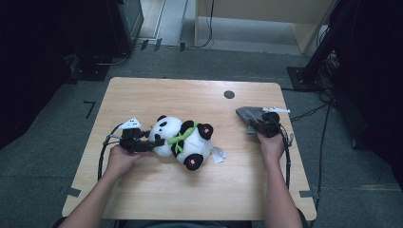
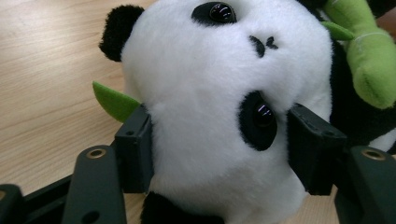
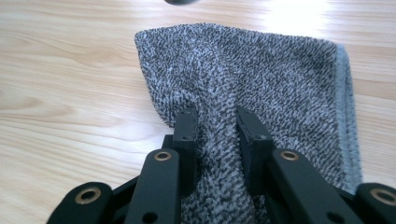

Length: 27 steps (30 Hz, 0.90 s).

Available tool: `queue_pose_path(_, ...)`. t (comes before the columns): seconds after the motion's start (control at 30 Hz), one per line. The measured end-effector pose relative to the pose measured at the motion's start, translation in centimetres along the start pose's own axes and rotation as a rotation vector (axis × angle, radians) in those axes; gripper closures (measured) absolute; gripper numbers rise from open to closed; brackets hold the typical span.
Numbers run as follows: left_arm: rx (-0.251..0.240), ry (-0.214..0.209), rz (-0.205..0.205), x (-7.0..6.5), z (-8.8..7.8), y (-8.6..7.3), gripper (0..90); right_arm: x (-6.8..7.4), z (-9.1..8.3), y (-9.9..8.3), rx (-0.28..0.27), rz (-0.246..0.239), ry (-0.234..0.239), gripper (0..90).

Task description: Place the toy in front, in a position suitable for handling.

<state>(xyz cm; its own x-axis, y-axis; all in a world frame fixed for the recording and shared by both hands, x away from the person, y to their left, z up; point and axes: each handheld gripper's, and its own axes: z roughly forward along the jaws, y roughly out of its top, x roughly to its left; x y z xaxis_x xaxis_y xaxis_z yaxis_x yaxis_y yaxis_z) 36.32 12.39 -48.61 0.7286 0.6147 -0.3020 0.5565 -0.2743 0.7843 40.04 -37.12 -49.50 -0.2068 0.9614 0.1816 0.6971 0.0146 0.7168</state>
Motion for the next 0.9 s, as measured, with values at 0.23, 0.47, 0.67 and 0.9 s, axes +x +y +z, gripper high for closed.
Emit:
queue_pose_path(0.23,-0.008,0.073,-0.024,-1.7,-0.2,-0.4,36.0,2.2,-1.4,0.7,-0.003,-0.039,0.075,73.6)
queue_pose_path(0.47,-0.018,0.059,-0.028,-1.4,-0.2,-0.5,35.5,4.1,-2.2,1.1,-0.001,-0.090,0.106,74.0)
queue_pose_path(0.67,-0.021,0.056,-0.027,-1.3,-0.1,-0.5,32.5,5.2,-2.8,1.5,-0.006,-0.111,0.125,74.0)
queue_pose_path(0.9,-0.024,0.037,-0.011,-1.2,0.0,-0.7,20.8,6.0,-2.8,2.0,-0.010,-0.135,0.139,74.2)
